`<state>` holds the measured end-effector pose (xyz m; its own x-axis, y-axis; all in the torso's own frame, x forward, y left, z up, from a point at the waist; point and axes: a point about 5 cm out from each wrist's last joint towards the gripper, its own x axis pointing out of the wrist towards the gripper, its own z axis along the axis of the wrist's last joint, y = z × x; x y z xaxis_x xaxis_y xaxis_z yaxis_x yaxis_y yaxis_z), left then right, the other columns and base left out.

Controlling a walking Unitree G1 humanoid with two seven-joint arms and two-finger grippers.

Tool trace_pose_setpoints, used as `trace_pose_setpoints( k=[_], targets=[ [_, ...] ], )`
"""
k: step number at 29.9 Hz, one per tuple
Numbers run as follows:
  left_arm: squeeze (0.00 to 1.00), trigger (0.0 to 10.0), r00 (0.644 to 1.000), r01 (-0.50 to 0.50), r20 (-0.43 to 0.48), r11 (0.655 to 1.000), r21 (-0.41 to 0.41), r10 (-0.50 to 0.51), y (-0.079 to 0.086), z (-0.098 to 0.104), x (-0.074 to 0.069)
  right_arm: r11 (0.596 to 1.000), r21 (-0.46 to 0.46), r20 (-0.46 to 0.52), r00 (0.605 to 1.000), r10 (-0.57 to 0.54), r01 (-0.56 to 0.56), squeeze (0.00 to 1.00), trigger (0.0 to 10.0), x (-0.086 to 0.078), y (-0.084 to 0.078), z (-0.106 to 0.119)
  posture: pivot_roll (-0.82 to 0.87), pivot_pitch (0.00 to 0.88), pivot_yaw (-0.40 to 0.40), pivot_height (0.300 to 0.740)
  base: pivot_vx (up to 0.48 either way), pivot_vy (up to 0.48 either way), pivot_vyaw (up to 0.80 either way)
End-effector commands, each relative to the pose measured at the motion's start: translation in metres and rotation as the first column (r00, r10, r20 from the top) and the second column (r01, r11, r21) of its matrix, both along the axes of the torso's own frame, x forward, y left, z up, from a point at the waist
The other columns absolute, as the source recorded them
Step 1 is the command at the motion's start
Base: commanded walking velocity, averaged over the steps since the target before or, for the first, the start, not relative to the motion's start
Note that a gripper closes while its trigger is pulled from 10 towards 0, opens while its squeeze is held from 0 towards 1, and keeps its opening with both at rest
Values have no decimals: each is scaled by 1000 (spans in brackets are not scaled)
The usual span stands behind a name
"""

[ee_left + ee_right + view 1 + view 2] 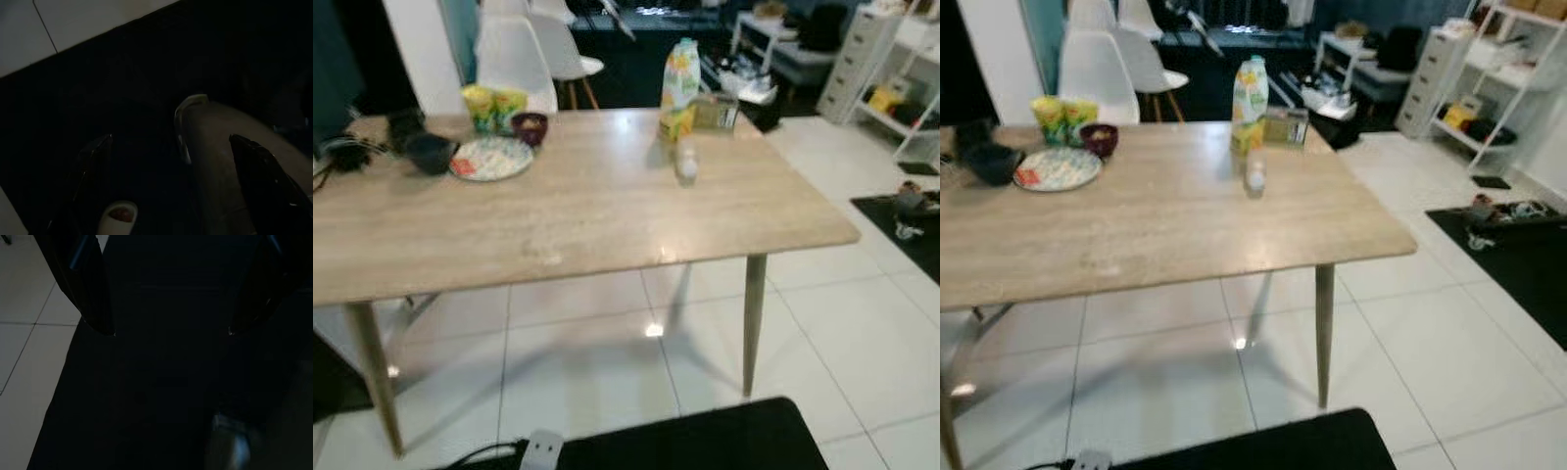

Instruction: Restocking fridge

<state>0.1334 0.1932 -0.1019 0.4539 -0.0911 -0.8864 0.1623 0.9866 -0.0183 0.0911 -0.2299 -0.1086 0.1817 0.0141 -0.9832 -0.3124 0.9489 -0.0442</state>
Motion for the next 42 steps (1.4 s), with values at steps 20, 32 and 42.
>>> trace_pose_setpoints(
  k=[20,32,42],
  targets=[
    [0,10000,999,-36,-22,999,1,36,0,-2,-6,1000,-6,9,1000,2,-2,0,10000,3,-3,1,25,0,-48,740,164,0,0],
    [0,10000,999,-30,-35,1000,0,30,-1,-3,-7,1000,0,8,1000,2,-2,0,10000,4,-3,2,30,0,-54,740,0,-363,0],
    [0,10000,999,-24,-36,1000,0,24,-1,-3,-7,1000,-3,6,1000,11,-11,0,10000,3,-3,1,30,0,-56,740,0,-388,0]
  ],
)
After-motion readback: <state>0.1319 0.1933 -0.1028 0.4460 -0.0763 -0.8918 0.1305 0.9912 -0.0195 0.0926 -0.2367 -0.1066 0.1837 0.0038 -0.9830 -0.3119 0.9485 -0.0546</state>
